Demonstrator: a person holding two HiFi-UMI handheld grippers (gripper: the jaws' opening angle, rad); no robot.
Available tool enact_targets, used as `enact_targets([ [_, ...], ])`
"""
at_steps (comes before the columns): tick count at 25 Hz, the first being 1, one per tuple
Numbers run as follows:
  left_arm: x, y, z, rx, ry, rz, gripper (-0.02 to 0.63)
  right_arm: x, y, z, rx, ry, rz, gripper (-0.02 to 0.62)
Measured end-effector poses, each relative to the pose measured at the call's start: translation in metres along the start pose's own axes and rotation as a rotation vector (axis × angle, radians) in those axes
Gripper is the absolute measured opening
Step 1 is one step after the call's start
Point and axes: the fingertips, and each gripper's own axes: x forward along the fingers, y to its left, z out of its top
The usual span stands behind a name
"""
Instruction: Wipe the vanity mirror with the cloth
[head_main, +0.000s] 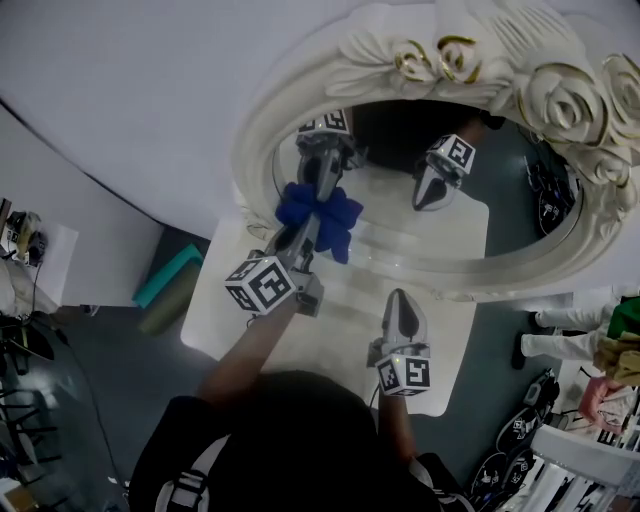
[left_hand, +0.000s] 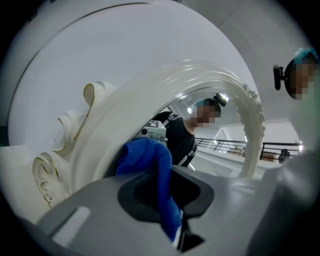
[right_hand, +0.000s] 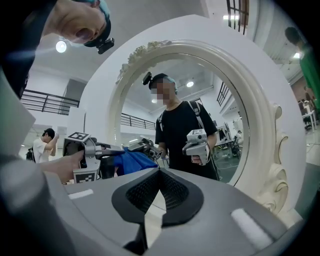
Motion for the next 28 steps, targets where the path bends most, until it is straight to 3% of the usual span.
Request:
enact_targets([
  [11,-0.010,-0.053,0.041,0.034,0.021,-0.080,0.040,-0.017,0.020,0.014,0.000,-0.040,0.019,0.000],
  [28,0.005,-0.134,0.083,0.045,0.023,-0.168,0.040,-0.035,0.009,0.023,0.010,-0.056,0.031,0.000],
])
